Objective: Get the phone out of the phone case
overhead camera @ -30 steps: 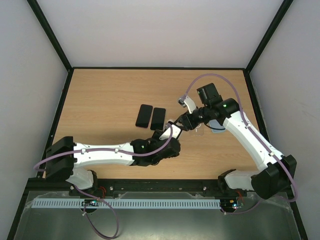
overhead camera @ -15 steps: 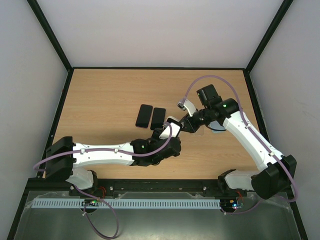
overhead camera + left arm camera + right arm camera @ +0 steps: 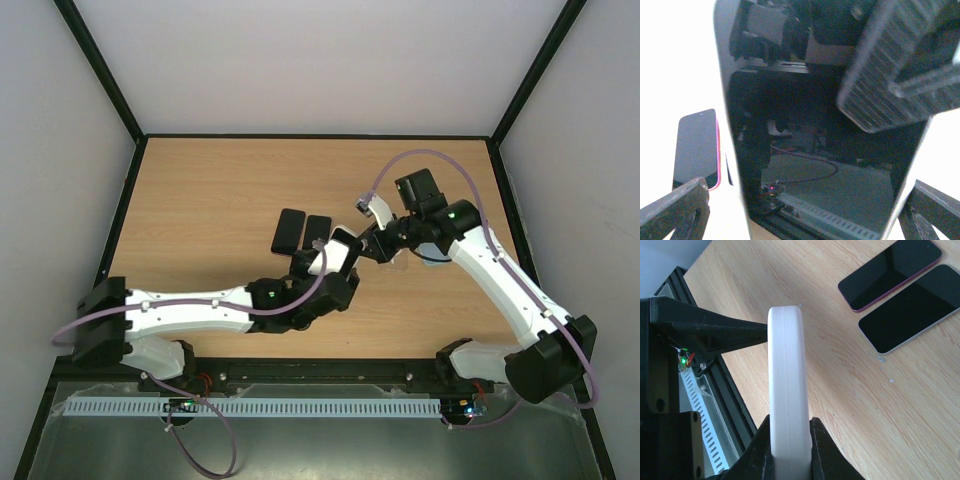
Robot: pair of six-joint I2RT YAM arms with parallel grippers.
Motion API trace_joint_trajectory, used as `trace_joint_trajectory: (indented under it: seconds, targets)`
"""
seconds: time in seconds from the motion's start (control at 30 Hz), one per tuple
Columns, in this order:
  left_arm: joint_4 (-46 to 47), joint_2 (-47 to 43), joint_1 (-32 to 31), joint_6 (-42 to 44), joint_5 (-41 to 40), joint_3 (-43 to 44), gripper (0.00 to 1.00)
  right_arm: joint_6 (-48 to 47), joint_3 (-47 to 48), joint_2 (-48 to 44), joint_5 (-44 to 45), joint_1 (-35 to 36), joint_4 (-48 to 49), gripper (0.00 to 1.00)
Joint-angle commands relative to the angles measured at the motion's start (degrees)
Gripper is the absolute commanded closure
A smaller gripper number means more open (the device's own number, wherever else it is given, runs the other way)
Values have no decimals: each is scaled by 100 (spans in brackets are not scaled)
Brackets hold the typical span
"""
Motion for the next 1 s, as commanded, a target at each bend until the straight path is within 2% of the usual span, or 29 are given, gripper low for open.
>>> trace_joint_trajectory:
  seconds: [0.0, 0.13, 0.27, 0.4, 0.53, 0.77, 0.97]
  targets:
    - [684, -883, 99, 310, 261, -618, 1, -137, 20, -294, -90, 35, 242, 98]
    - [1555, -2140, 437, 662, 1434, -1510, 1, -514, 18, -409, -193, 35, 117, 98]
    - [1895, -3203, 1675, 508, 3538, -2140, 11, -1074, 1, -549, -497, 35, -205, 98]
    - [2511, -3886, 2090, 974, 5080, -2643, 19, -1526, 1, -660, -815, 35, -570, 98]
    - [2151, -3675, 2092, 1447, 6002, -2240, 24, -2090, 72, -690, -982, 35, -981, 98]
    - [1408, -2649, 2092, 2072, 6714, -1443, 36, -3009, 233, -581, -1427, 35, -1884, 98]
    - [1381, -1915, 2086, 2128, 7309, -1113, 51, -2957, 229, -579, -1612, 35, -1947, 98]
